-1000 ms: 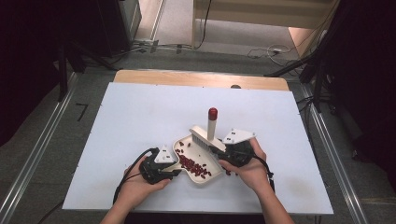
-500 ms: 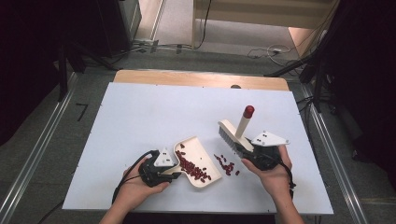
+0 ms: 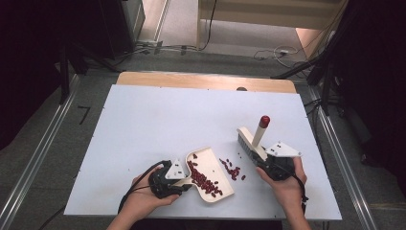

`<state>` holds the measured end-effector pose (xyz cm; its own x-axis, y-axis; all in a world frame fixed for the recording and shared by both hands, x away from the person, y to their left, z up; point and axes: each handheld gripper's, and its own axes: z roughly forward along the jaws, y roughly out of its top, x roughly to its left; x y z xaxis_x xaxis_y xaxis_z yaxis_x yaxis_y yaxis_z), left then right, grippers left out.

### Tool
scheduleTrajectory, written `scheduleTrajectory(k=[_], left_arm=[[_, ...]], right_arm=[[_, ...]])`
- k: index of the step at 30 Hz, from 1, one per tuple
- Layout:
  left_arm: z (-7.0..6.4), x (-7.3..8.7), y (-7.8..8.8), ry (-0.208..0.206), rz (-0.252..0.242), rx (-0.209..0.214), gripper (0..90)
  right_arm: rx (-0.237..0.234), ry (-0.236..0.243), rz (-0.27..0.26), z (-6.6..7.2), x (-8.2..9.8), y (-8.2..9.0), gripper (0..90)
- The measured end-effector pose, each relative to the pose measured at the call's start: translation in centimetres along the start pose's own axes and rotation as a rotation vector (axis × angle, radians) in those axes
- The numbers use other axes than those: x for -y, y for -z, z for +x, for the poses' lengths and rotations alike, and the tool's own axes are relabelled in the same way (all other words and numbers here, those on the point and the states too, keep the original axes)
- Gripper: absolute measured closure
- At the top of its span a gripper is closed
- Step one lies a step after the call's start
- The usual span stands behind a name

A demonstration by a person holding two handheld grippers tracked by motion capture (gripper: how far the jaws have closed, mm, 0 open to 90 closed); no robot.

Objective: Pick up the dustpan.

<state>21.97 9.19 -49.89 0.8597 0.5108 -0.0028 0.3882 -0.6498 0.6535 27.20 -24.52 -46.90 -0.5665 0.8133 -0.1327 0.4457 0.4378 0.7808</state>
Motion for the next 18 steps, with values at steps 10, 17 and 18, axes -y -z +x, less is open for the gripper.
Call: scheduleTrajectory(k=[10, 17, 18], left_arm=[[-0.2, -0.1, -0.2, -0.005, 0.002, 0.009, 66.5], [-0.2, -0.2, -0.3, -0.005, -0.001, 0.009, 66.5], [-0.2, -0.2, -0.3, -0.007, 0.001, 0.01, 66.5]], right_arm=[[-0.015, 0.053, 0.021, 3.6, -0.1, -0.2, 64.4], [-0.05, 0.079, 0.011, 7.0, -0.7, -0.3, 64.2], [-0.06, 0.078, -0.001, 7.4, -0.8, -0.3, 64.2]])
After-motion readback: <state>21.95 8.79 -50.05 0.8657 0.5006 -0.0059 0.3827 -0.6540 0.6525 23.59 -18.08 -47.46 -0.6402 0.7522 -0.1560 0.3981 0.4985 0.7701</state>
